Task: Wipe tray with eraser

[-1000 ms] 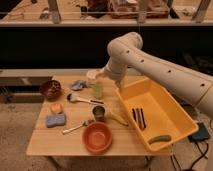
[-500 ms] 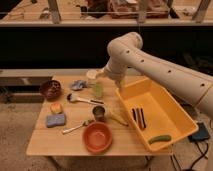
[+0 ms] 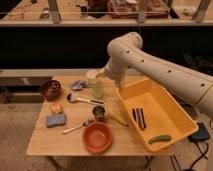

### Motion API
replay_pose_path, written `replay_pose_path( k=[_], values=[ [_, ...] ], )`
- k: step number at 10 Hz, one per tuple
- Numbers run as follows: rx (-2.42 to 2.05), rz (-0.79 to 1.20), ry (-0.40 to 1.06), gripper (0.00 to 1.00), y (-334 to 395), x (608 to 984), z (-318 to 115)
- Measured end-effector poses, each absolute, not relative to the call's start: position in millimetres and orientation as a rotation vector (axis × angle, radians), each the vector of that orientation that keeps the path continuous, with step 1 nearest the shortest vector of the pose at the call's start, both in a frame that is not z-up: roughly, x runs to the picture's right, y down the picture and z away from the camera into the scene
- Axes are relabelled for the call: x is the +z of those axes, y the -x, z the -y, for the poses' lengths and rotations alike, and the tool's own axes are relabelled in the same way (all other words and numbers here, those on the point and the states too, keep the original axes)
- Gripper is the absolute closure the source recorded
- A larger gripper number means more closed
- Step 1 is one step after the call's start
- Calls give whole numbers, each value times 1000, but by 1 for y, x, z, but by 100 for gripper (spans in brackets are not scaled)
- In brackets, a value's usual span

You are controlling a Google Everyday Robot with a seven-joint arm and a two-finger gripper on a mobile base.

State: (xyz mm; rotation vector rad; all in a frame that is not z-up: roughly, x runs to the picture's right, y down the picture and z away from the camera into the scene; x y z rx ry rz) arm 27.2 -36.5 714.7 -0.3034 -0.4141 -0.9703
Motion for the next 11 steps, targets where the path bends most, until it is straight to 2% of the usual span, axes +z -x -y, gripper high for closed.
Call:
replay_pose_path(
  k=[6, 11],
  values=[
    [-933, 361, 321, 20, -52, 715, 41],
    [-817, 320, 324, 20, -173, 701, 33]
  ],
)
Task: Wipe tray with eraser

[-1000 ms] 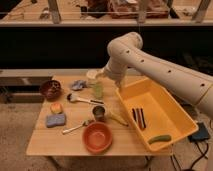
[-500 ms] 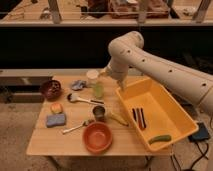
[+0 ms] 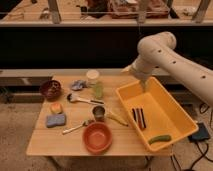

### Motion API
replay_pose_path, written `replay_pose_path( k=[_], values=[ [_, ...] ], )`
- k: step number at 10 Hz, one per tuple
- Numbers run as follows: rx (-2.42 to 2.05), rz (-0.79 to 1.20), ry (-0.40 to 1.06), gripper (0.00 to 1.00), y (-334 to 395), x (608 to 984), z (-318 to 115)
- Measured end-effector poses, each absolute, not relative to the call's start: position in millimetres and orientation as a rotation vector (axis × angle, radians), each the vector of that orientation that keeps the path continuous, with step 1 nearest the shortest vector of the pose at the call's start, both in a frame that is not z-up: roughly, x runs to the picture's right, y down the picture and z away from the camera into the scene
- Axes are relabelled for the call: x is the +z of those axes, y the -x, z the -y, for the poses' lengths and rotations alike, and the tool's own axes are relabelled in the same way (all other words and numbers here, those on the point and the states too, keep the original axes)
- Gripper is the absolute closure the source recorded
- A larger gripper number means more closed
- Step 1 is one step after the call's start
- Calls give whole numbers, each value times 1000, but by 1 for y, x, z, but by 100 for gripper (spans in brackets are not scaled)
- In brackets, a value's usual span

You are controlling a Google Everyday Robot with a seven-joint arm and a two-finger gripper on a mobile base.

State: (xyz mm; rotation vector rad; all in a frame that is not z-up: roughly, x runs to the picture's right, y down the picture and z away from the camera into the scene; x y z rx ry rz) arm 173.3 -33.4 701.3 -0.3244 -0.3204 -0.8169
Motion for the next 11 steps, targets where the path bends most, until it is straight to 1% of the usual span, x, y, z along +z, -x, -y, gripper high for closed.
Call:
replay_pose_path(
  k=[2, 7, 9, 11],
  values=[
    [-779, 320, 347, 20, -218, 701, 22],
    [-786, 314, 348, 20, -223, 700, 21],
    [-881, 304, 365, 20, -210, 713, 18],
    [-945, 293, 403, 20, -210, 736, -4]
  ],
)
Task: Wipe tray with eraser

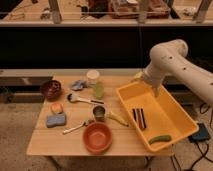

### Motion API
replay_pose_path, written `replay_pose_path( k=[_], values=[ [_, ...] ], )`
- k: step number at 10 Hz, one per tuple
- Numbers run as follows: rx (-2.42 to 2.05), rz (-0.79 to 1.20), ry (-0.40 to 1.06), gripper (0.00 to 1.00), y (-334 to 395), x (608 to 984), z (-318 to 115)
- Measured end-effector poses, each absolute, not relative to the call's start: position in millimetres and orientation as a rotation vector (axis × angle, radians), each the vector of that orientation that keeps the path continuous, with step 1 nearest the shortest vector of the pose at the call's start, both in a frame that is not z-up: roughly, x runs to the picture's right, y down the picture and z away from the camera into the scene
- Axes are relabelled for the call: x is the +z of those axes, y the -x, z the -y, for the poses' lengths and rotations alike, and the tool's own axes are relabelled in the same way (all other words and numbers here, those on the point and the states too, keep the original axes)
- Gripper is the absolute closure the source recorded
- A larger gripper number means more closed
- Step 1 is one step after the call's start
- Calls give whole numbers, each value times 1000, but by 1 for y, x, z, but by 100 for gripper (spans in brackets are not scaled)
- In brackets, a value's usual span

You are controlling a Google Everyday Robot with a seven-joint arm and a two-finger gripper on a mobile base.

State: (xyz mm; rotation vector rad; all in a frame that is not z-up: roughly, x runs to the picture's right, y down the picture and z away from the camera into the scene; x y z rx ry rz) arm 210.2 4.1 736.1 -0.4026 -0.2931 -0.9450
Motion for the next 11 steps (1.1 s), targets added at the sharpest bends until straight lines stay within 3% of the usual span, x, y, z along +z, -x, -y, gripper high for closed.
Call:
replay_pose_path(
  k=[5, 11],
  values=[
    [-1096, 276, 532, 20, -207, 801, -69],
    [-1132, 359, 602, 20, -215, 824, -99]
  ],
)
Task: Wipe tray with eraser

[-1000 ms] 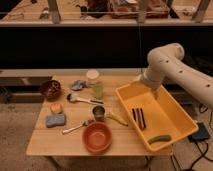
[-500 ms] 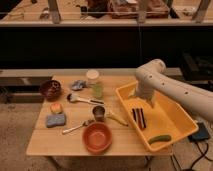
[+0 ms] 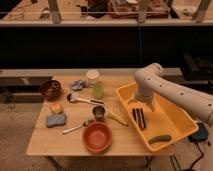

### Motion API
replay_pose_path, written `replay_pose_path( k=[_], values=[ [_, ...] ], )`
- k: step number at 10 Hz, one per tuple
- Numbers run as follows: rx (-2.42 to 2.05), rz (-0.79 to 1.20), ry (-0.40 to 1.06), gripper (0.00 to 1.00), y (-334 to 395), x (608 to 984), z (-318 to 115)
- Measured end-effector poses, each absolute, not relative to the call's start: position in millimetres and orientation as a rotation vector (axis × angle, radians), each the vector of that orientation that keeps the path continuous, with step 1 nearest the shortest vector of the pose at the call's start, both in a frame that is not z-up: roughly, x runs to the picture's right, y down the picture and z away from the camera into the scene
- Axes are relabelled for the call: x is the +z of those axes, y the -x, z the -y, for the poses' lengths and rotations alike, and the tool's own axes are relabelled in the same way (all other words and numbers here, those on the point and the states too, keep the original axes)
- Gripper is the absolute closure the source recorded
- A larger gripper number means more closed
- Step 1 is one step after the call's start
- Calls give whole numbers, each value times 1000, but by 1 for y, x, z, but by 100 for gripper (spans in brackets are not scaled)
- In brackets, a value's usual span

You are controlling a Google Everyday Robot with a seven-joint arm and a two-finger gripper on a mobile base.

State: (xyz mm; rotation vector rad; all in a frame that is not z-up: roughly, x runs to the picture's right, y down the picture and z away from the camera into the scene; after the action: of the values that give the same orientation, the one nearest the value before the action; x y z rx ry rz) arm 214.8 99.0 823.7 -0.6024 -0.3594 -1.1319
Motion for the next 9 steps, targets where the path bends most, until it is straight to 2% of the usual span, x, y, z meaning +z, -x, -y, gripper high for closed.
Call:
replay_pose_path(
  k=[3, 9],
  values=[
    [-1164, 452, 591, 20, -216, 821, -108],
    [-1161, 451, 586, 20, -215, 822, -107]
  ],
)
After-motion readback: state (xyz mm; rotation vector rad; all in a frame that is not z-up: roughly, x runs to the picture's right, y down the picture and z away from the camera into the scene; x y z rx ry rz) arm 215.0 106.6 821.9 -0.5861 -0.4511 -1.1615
